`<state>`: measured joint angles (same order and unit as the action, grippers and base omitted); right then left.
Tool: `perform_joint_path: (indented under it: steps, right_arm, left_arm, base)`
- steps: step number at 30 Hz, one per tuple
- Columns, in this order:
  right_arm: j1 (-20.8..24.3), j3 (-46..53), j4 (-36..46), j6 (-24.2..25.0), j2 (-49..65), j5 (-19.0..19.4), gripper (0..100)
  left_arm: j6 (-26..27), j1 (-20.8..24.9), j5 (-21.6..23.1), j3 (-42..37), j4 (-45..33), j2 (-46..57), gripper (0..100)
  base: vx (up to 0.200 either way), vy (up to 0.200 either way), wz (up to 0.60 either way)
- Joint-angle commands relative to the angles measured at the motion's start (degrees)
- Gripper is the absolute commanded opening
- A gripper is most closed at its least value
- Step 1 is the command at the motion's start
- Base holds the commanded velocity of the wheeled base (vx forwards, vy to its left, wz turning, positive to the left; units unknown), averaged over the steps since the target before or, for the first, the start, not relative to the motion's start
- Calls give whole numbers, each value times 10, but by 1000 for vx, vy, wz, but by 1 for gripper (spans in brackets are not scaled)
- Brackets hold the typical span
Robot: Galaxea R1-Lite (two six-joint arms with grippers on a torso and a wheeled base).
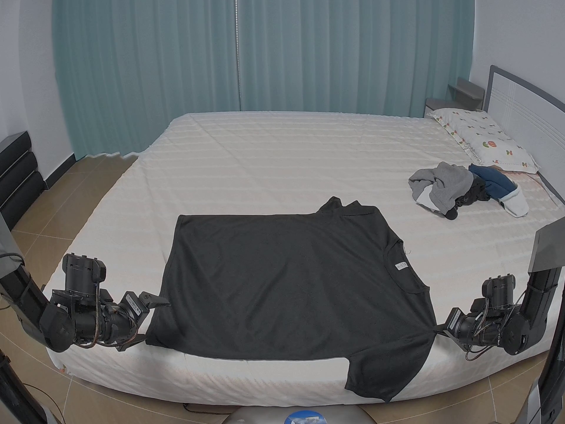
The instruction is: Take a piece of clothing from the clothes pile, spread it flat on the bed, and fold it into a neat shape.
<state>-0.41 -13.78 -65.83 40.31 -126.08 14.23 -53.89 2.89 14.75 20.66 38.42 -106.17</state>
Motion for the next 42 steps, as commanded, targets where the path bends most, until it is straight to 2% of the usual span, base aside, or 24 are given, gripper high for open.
perform_joint_path:
  steps: [1,7,10,11,12,18,23,28,32,33,42]
  right_arm:
    - [-5,6,0,-2,3,0,0]
    - [-5,10,0,-9,3,0,0]
    - [-3,12,-1,-10,3,0,0]
    - [-3,12,-1,-10,3,0,100]
    - [-3,10,-4,-10,6,1,100]
    - [-2,18,-18,-9,17,4,100]
    - [-1,18,-24,-2,21,6,100]
    - [1,19,-24,-1,21,6,100]
    - [1,18,-24,-1,21,6,100]
    - [2,18,-24,-1,21,6,100]
    - [3,18,-25,-1,25,6,100]
  left_arm:
    - [2,0,0,-3,1,0,100]
    - [4,0,-1,-4,0,-2,100]
    - [24,-4,-1,-5,-19,5,100]
    - [24,-4,-1,-5,-19,5,100]
    - [44,-11,0,-4,-42,16,100]
    - [51,-6,4,1,-85,28,100]
    - [52,-9,5,0,-74,-26,100]
    - [55,-7,5,6,-17,-74,100]
    - [158,-32,8,7,-3,-96,100]
    - [168,-33,10,7,-4,-98,100]
    - [182,-30,6,43,-1,-131,100]
  base:
    - [0,0,0]
    - [0,0,0]
    - [0,0,0]
    - [0,0,0]
    - [0,0,0]
    - [0,0,0]
    - [0,0,0]
    - [0,0,0]
    - [0,0,0]
    - [0,0,0]
    - [0,0,0]
